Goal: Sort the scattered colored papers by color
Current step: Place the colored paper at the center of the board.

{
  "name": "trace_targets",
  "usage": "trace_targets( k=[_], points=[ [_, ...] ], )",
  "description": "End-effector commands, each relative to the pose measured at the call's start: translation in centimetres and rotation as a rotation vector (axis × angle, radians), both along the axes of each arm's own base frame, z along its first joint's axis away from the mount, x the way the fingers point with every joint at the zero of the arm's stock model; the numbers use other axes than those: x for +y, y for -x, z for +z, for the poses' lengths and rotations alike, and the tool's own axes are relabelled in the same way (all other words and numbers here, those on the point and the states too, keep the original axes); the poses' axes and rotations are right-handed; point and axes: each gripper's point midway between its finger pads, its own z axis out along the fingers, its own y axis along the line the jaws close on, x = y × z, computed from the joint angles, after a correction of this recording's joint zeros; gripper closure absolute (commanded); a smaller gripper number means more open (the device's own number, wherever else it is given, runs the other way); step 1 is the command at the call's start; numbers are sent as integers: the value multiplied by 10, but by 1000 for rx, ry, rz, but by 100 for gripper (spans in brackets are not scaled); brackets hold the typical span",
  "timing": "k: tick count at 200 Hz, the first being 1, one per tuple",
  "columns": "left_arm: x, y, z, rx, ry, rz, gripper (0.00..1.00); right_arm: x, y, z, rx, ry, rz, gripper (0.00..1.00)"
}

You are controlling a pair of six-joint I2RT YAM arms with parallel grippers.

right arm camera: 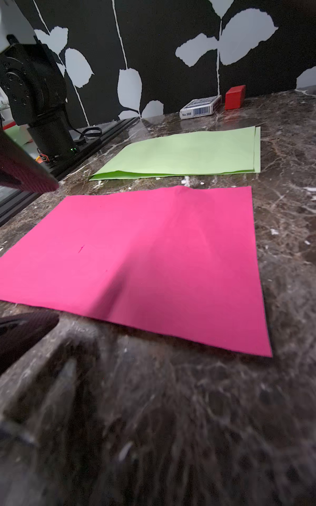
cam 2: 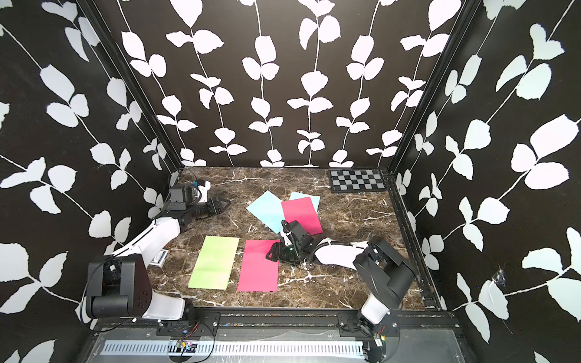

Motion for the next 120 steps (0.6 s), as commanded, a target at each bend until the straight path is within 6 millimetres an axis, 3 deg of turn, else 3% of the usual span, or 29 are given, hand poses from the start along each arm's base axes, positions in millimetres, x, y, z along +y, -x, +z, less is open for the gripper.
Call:
trace_targets(
  k=[1, 33, 61, 83, 120],
  points=[
    [-1, -1, 1, -11, 22, -11, 42, -19, 2, -2, -1, 104, -29, 29],
    [-14, -2, 11, -32, 93, -61, 42, -47, -2, 11, -72, 203, -81, 28],
    [-36, -5, 15, -36, 147, -114, 42, -82, -24, 51, -235, 304, -148, 28],
    [-72, -6, 9, -14, 150, -186, 42, -105, -47, 73, -289, 301, -211, 28],
    [-147, -17, -15, 48, 234, -296, 44, -143, -89, 89, -321, 266, -330, 28]
  ],
)
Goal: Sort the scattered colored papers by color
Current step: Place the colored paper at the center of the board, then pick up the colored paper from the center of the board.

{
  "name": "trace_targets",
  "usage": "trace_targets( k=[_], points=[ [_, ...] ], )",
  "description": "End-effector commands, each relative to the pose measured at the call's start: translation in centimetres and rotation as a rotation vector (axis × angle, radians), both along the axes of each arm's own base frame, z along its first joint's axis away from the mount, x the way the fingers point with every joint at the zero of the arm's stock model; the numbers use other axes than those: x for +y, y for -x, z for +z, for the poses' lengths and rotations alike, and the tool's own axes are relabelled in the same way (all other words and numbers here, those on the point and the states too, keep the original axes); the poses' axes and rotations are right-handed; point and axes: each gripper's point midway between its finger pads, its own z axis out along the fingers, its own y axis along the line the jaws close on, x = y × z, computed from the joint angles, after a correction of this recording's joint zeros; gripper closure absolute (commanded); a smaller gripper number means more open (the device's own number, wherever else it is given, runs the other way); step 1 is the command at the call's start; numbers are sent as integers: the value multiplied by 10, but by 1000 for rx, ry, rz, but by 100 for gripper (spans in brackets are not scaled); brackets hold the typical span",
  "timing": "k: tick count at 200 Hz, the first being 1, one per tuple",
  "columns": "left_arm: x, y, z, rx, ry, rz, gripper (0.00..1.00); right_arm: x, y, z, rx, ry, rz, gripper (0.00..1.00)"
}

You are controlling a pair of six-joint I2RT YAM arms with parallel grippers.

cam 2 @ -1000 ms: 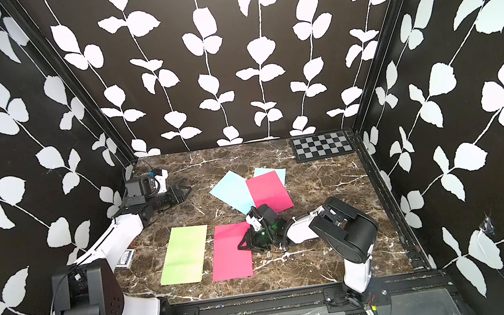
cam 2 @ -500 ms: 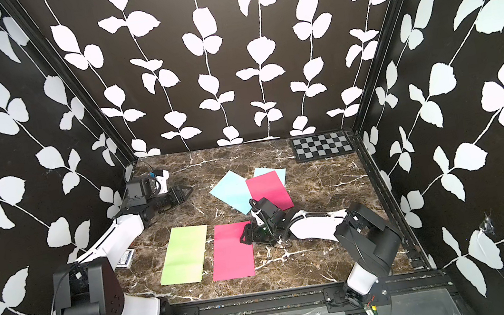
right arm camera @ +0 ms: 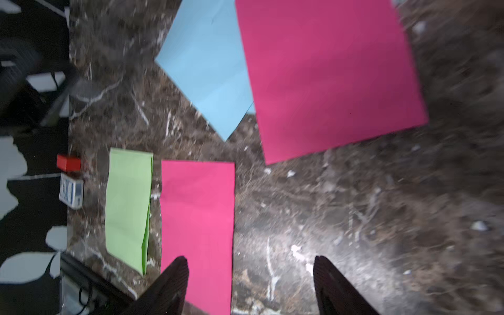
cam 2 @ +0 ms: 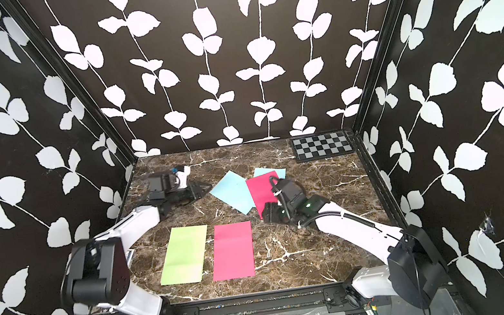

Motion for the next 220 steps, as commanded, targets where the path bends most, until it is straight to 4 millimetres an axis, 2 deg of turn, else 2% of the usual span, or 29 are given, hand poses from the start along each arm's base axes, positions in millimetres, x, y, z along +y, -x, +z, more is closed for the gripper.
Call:
trace_targets(
  k=[1, 37, 86, 157, 201, 211, 213, 220],
  points=[
    [-43, -10, 4, -8, 83, -60, 44, -26, -21, 9, -38, 34, -45, 27],
    [-89, -33, -22, 61, 158, -88, 53, -42, -55, 12, -63, -39, -100, 27],
    [-128, -50, -43, 106, 171, -126, 55, -51, -82, 0, -43, -86, -125, 27],
    [-153, -48, -65, 148, 154, -144, 54, -52, -100, -19, -12, -119, -133, 27],
    [-155, -43, -77, 172, 66, -144, 53, -57, -114, -23, -8, -121, -137, 27],
    [-155, -43, -80, 177, 56, -143, 53, -58, -118, -18, -20, -126, -136, 27],
    [-155, -43, -81, 180, 54, -142, 53, -59, -119, -25, -4, -120, -136, 27],
    [-154, -43, -83, 184, 46, -137, 54, -60, -122, -28, 3, -120, -135, 27]
  ],
)
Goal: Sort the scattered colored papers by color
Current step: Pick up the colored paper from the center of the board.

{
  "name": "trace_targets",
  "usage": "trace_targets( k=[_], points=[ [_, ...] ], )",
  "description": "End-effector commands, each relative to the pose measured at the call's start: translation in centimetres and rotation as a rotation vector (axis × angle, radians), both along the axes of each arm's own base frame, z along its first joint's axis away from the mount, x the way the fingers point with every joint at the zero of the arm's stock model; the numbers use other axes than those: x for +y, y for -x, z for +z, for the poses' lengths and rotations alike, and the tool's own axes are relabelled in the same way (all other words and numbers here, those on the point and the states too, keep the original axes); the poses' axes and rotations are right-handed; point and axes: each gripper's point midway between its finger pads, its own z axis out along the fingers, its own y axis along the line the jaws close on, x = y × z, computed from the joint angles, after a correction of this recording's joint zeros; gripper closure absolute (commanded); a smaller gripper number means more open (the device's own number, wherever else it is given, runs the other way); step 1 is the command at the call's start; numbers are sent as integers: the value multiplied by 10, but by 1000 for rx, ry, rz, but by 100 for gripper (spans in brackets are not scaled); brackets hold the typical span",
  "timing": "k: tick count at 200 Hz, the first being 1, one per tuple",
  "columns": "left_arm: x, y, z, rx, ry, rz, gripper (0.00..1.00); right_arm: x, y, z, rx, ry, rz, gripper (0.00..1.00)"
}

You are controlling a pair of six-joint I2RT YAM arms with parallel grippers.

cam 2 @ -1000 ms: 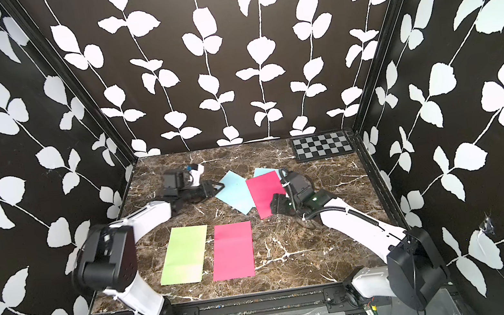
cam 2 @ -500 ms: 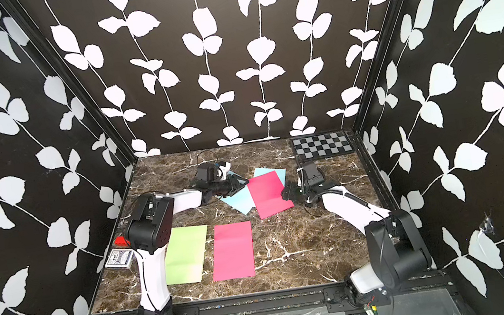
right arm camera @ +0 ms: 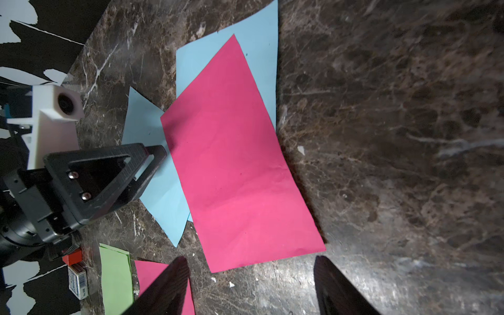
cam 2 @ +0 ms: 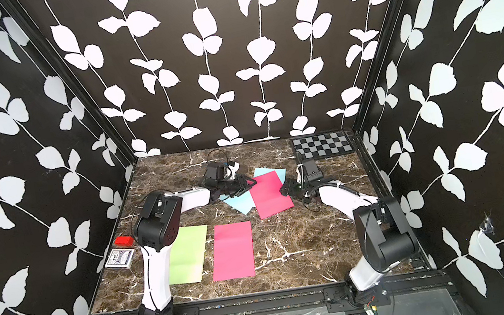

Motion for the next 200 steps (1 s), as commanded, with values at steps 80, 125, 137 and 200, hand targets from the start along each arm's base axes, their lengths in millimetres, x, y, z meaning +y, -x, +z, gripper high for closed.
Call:
trace_targets(
  k=[80, 125, 137, 200],
  points=[
    [5, 6, -23, 42, -106, -10, 53, -5, -64, -3, -24, -95, 28, 27],
    [8, 9, -31, 61, -136, -14, 54, 2, -74, -19, 7, -124, 66, 27],
    [8, 10, -33, 67, -141, -15, 53, 4, -77, -21, 11, -139, 79, 27],
    [8, 11, -38, 80, -142, -20, 53, 6, -84, -39, 49, -188, 105, 28]
  ],
)
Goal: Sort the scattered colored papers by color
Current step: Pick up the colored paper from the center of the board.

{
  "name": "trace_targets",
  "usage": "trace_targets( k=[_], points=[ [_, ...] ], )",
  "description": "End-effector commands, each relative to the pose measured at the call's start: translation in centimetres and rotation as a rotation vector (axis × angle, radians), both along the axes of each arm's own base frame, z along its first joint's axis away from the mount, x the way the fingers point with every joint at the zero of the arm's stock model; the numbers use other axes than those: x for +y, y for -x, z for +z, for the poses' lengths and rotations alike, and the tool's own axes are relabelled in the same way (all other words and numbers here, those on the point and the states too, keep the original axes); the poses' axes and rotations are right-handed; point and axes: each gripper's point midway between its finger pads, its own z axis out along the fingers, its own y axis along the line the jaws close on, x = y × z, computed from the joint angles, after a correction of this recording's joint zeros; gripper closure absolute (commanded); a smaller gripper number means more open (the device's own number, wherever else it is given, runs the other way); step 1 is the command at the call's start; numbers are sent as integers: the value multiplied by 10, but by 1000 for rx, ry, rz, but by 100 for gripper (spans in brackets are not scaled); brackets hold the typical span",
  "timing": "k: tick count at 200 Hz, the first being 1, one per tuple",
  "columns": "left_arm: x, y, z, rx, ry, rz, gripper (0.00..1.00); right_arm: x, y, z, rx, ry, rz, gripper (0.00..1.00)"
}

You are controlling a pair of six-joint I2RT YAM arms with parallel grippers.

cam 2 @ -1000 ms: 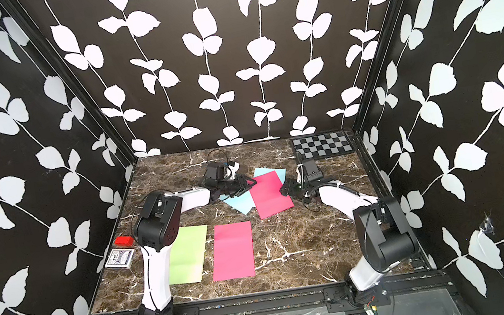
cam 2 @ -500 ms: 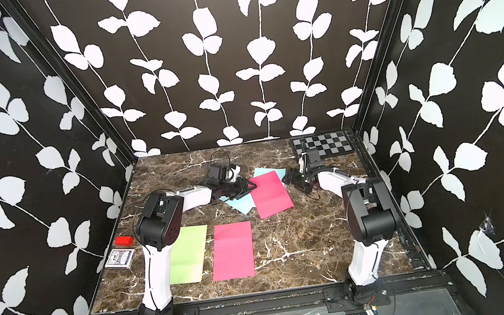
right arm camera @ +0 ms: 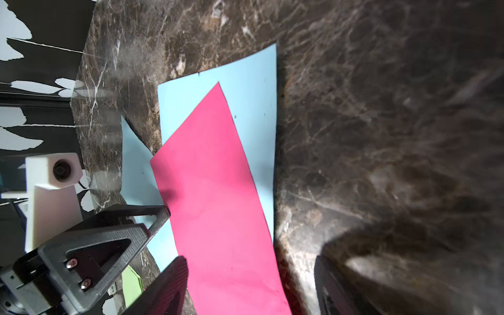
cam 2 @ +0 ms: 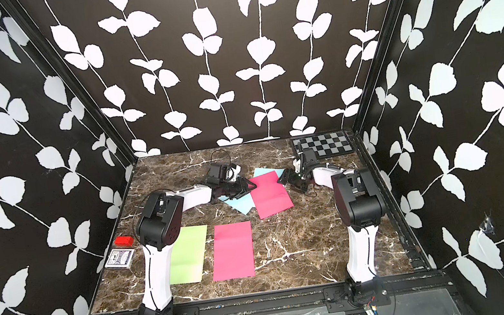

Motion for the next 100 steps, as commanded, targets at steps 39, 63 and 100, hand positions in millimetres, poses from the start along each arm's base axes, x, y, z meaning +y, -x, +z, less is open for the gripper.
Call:
trace_targets(
  k=[39, 63, 100],
  points=[
    [1, 6, -17, 41, -42, -11, 53, 2, 6, -2, -13, -62, 35, 30],
    [0, 5, -17, 44, -40, -16, 53, 7, 17, -10, 4, -110, 50, 31],
    [0, 4, -16, 43, -40, -19, 53, 6, 33, -20, 21, -117, 56, 32]
  ],
)
